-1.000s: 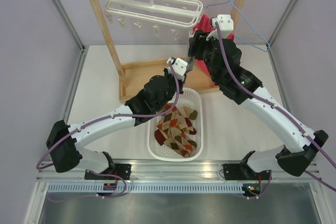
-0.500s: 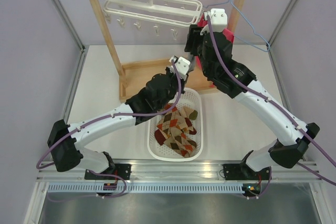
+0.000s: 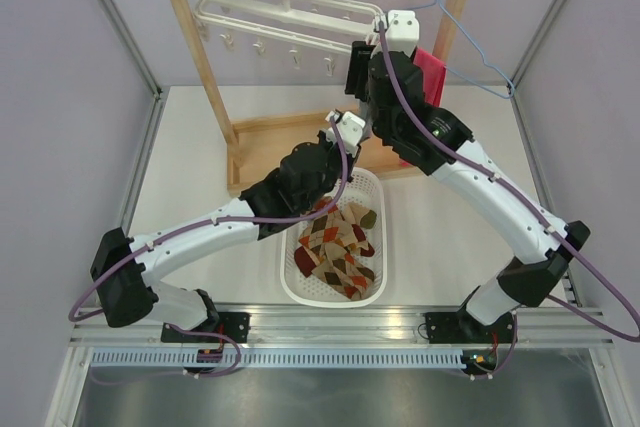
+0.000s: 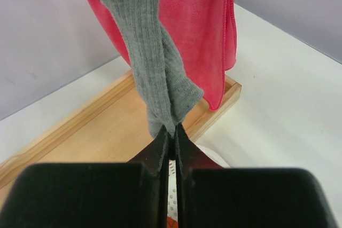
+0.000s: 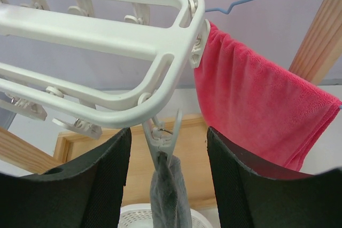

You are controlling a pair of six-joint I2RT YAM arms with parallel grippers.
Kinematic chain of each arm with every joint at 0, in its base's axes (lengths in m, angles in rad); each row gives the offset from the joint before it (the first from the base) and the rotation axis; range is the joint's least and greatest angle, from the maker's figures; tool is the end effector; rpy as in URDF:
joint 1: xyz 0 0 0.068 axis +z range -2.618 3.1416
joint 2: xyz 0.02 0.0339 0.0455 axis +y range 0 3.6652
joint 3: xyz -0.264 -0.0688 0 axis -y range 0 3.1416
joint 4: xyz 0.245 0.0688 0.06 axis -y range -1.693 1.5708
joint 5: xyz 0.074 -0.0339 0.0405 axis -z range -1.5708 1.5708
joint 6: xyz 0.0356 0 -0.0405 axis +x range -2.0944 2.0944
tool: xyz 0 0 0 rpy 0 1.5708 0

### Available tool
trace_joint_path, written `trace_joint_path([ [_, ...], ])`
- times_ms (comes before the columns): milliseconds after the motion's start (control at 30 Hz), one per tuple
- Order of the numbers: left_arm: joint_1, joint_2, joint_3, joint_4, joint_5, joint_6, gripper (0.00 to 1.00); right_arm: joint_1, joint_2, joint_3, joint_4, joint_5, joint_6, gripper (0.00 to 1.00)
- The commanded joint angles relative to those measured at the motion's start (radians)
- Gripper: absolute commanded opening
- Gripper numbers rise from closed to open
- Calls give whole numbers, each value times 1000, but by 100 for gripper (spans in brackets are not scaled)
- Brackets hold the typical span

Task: Remove the socks clipped to the hanger

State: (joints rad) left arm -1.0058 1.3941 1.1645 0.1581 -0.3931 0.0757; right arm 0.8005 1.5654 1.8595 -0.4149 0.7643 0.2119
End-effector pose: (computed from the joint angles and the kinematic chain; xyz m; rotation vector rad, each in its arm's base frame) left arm 0.1895 -0.2735 0.3684 0.5777 1.5467 -0.3888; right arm 0.2507 0.2230 0.4939 0.0792 1.6574 0.1220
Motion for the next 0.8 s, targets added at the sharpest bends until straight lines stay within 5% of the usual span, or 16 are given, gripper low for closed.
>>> trace_joint_path([
  [0,-8,-27,27,11,-7,10,2,5,34,63,-32,49,-19,64],
  [567,-20,-49,14,11,-15,21,2,3,122,159,-30,107,-26,62],
  [767,-25,-55,12,11,-20,24,2,3,127,147,-28,128,-28,40],
])
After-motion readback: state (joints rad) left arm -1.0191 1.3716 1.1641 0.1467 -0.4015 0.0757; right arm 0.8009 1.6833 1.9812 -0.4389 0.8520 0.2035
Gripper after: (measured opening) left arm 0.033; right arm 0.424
